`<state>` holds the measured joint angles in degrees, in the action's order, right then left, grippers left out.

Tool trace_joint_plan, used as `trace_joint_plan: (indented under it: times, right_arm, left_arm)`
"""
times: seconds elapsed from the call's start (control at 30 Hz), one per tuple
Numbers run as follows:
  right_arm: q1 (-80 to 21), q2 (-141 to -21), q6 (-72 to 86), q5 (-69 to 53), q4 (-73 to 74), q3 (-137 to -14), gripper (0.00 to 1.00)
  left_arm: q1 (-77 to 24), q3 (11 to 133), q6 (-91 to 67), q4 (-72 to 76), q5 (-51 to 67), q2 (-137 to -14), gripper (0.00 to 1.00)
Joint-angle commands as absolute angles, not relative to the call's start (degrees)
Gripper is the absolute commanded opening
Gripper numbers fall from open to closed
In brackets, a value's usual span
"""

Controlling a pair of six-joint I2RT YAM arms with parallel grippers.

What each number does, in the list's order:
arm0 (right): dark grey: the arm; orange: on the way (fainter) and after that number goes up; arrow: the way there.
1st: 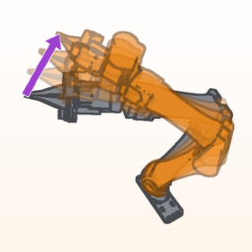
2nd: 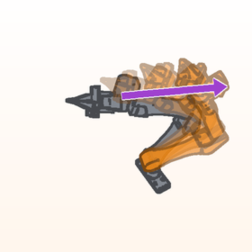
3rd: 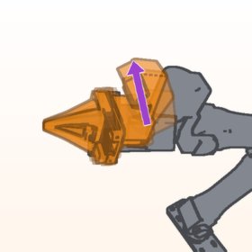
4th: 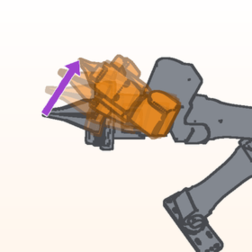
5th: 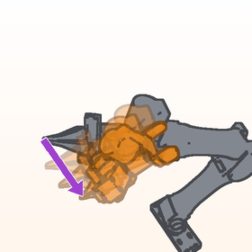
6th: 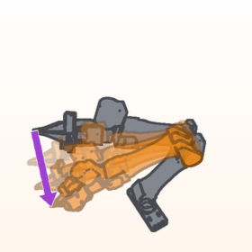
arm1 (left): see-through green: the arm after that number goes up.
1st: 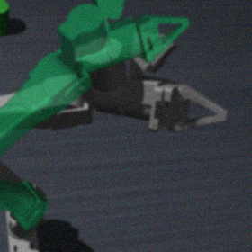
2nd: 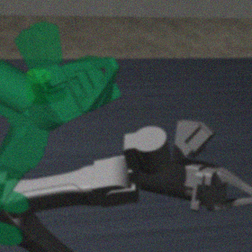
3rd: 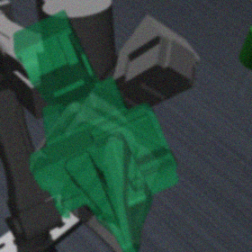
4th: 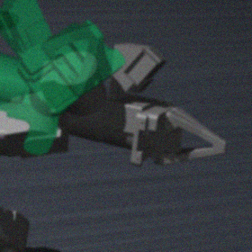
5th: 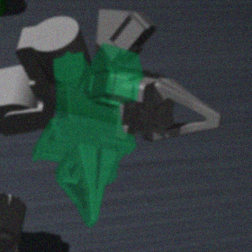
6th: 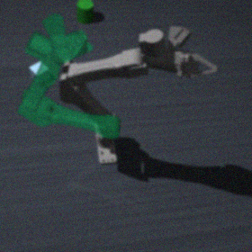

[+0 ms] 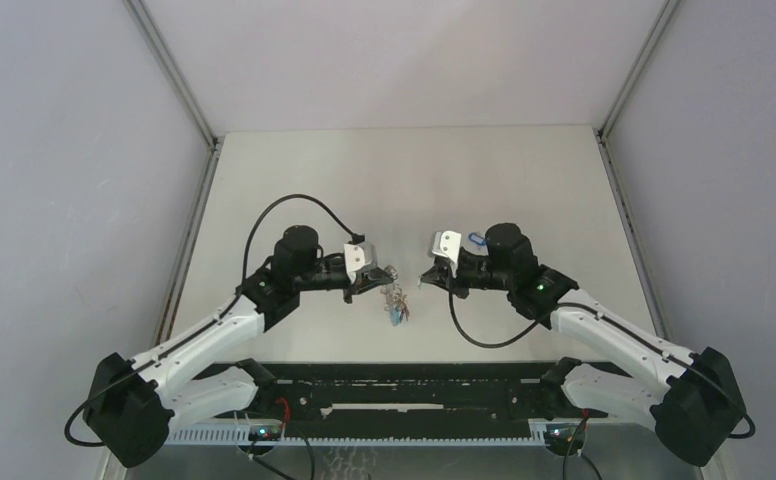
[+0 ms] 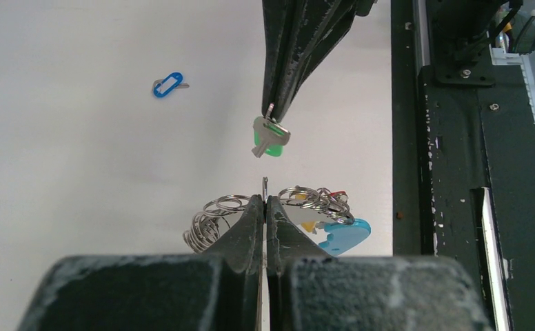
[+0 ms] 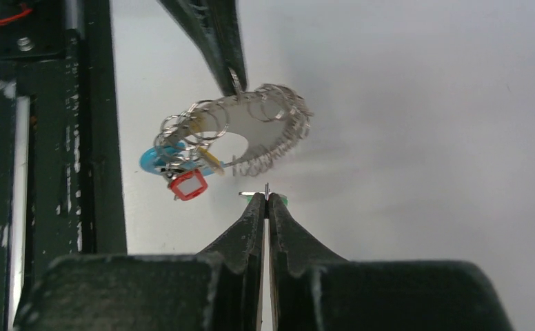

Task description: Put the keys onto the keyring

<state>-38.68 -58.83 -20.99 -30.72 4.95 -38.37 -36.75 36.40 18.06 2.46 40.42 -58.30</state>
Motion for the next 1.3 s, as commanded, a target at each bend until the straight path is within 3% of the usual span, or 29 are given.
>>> trace_joint_plan:
  times: [0.0,0.23,0.8,1.27]
  right_arm:
    - [-37.1,-59.9,-29.4,-45.0,3.3,-41.1,0.00]
    - [-37.4,-62.2,-33.0,-47.1,6.6,-43.9,0.00]
    - [-46.5,-62.7,-38.2,-31.5,11.4,-47.1,0.00]
    - [-47.9,-63.4,-38.8,-30.1,11.6,-47.2,0.00]
  left_arm:
    - [-36.5,35.7,20.2,5.6,44.5,-57.9,0.00]
    - [-36.7,35.6,22.4,4.8,47.0,-59.5,0.00]
    - [-38.8,36.5,25.5,2.4,45.4,-61.4,0.00]
    - [-38.8,36.3,25.3,2.9,45.8,-61.4,0.00]
